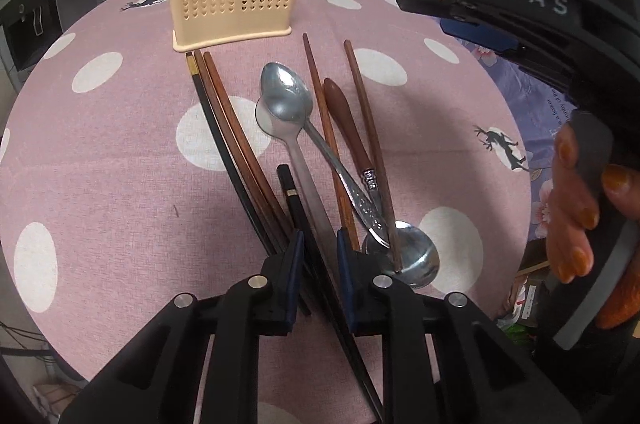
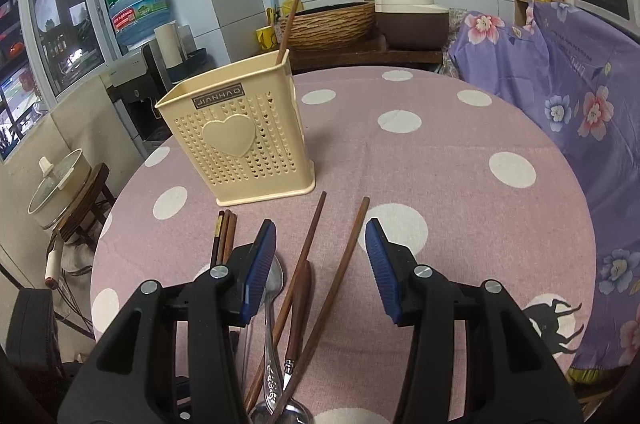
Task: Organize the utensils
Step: 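Lower the left tool and grasp a black gold-tipped chopstick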
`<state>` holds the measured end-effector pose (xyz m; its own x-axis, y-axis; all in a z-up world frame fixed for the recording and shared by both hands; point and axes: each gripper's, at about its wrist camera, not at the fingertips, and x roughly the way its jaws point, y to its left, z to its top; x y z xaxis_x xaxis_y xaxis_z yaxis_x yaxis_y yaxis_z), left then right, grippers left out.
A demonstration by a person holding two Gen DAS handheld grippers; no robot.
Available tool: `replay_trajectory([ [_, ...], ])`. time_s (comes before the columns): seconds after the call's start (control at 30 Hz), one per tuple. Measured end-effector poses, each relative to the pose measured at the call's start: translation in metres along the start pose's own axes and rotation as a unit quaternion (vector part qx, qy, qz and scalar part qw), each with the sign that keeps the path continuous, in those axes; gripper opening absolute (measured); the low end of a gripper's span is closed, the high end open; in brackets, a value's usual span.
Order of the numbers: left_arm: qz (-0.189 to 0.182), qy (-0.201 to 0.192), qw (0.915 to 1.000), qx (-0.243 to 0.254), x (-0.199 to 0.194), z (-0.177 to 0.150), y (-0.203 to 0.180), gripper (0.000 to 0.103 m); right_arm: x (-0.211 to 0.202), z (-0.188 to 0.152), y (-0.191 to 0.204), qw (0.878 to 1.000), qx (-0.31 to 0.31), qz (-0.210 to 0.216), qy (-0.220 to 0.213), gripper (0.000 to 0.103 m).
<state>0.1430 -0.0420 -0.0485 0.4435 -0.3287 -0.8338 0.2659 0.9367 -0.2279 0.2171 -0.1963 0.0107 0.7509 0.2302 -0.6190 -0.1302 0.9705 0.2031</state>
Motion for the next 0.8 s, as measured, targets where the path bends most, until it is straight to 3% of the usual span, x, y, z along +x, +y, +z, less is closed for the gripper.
replay_trajectory([
  [0.17, 0.017, -0.006, 0.9998, 0.013, 0.003, 0.004, -0.002, 0.009, 0.002, -0.004, -0.001, 1.000, 0.004, 0.005, 0.010, 0.047],
  [0.47, 0.031, 0.001, 0.9989, 0.035, 0.011, 0.021, 0.000, 0.010, 0.002, -0.011, -0.008, 1.000, 0.015, 0.003, 0.019, 0.048],
  [0.8, 0.033, -0.004, 0.9994, 0.012, 0.022, 0.038, 0.014, 0.013, 0.002, -0.018, -0.016, 0.999, 0.026, 0.003, 0.027, 0.048],
])
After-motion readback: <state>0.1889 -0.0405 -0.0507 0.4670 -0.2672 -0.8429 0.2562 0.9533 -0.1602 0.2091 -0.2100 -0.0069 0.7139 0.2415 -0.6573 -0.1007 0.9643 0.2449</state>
